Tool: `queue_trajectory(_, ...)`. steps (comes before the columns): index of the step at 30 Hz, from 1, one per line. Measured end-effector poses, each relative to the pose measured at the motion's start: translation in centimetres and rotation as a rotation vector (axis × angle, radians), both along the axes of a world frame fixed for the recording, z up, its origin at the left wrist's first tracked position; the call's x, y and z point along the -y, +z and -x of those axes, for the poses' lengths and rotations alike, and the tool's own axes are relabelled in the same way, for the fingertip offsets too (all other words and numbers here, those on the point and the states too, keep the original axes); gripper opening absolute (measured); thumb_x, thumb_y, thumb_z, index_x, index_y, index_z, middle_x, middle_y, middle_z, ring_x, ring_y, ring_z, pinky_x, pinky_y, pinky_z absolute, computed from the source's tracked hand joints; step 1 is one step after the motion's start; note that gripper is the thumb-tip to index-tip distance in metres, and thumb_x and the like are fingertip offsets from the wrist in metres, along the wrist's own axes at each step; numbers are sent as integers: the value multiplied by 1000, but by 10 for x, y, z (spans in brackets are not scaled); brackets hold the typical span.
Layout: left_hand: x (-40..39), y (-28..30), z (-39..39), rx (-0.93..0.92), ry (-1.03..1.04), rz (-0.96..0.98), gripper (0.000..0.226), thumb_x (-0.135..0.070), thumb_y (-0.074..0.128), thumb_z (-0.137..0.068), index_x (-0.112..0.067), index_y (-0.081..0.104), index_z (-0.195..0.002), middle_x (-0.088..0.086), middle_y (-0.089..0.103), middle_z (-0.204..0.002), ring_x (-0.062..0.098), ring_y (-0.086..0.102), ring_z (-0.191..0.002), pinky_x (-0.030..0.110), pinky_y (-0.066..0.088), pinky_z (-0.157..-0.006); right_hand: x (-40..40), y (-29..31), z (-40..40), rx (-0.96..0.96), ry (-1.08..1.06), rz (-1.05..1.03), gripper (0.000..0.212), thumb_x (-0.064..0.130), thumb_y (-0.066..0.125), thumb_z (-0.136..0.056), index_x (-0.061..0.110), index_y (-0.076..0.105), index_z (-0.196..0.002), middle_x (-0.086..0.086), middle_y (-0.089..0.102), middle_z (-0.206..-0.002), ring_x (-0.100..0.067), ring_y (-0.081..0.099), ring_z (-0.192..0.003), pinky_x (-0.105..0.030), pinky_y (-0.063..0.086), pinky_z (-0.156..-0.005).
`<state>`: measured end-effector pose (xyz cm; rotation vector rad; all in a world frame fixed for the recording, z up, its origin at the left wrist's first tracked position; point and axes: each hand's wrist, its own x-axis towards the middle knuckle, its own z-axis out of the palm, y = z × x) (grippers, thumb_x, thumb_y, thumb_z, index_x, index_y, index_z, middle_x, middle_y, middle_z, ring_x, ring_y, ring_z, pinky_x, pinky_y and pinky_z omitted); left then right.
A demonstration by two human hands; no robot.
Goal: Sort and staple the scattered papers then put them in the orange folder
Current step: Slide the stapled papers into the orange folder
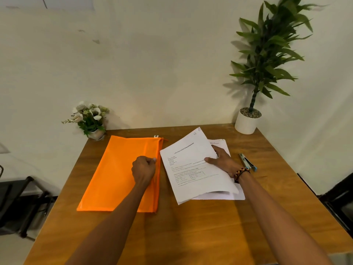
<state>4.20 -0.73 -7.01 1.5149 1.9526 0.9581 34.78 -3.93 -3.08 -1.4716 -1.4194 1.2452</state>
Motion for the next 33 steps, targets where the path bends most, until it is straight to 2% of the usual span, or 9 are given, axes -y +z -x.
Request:
queue_trajectory(5, 2, 6, 1, 33, -13, 9, 30, -34, 65, -97, -6, 72, -90, 13, 74, -93, 33, 69, -89, 40, 52, -75, -5, 2, 1, -6, 53, 45, 49, 15, 74, -91, 22, 56, -136, 3, 67, -128, -16, 68, -111, -33, 60, -88)
queue_trajectory(8, 6, 14, -4, 1, -45, -58, 28, -34, 63, -98, -7, 68, -94, 11, 73, -94, 27, 68, -84, 36, 51, -68, -10, 2, 6, 47, 109, 60, 53, 18, 75, -90, 21, 54, -139, 3, 64, -134, -18, 64, -118, -41, 55, -99)
queue_trajectory(13, 12, 35, -16, -66, -123, -107, 19, -26, 63, -99, -8, 68, -98, 6, 73, -95, 12, 57, -73, 18, 33, -52, -15, 8, 25, 12, 120, 21, 47, 15, 73, -92, 25, 55, -134, 4, 65, -130, -12, 66, -112, -27, 59, -86)
queue_trajectory(19, 8, 40, -17, -63, -175, -140, 16, -27, 69, -95, -11, 72, -94, 4, 75, -93, 15, 64, -76, 23, 41, -57, -22, -4, 37, -53, -3, -59, 46, 11, 74, -91, 17, 57, -133, -4, 67, -128, -16, 69, -108, -27, 61, -79)
queue_trajectory(24, 7, 42, -19, -85, -217, -141, 12, -22, 70, -94, -11, 74, -94, 3, 75, -92, 10, 60, -74, 16, 38, -57, -27, -17, 43, 92, -46, -106, 49, 19, 73, -92, 15, 53, -137, -4, 64, -130, -24, 63, -117, -42, 58, -94)
queue_trajectory(26, 7, 41, -18, -95, -217, -138, 10, -21, 71, -94, -11, 73, -94, 4, 75, -93, 14, 65, -78, 20, 42, -60, -26, -17, 45, 178, -29, -152, 50, 30, 71, -92, 17, 52, -137, -3, 62, -131, -23, 61, -118, -45, 55, -97)
queue_trajectory(29, 6, 41, -14, -80, -198, -143, 11, -21, 70, -94, -11, 73, -94, 5, 75, -94, 18, 68, -82, 22, 44, -60, -22, -14, 44, 268, 10, -239, 72, 62, 61, -82, 19, 50, -139, 2, 61, -131, -16, 59, -115, -35, 52, -94)
queue_trajectory(30, 6, 42, -13, -78, -193, -147, 11, -21, 69, -95, -11, 73, -96, 6, 75, -95, 15, 66, -80, 19, 41, -58, -21, -12, 43, 286, 31, -264, 75, 66, 59, -81, 19, 50, -139, 3, 61, -131, -13, 59, -114, -31, 51, -93)
queue_trajectory(33, 6, 43, -9, -63, -160, -175, 14, -19, 65, -97, -8, 73, -99, 7, 75, -97, 11, 59, -76, 14, 35, -55, -20, -7, 34, 273, 99, -250, 56, 48, 66, -93, 22, 50, -139, 7, 61, -131, -9, 61, -116, -30, 55, -93)
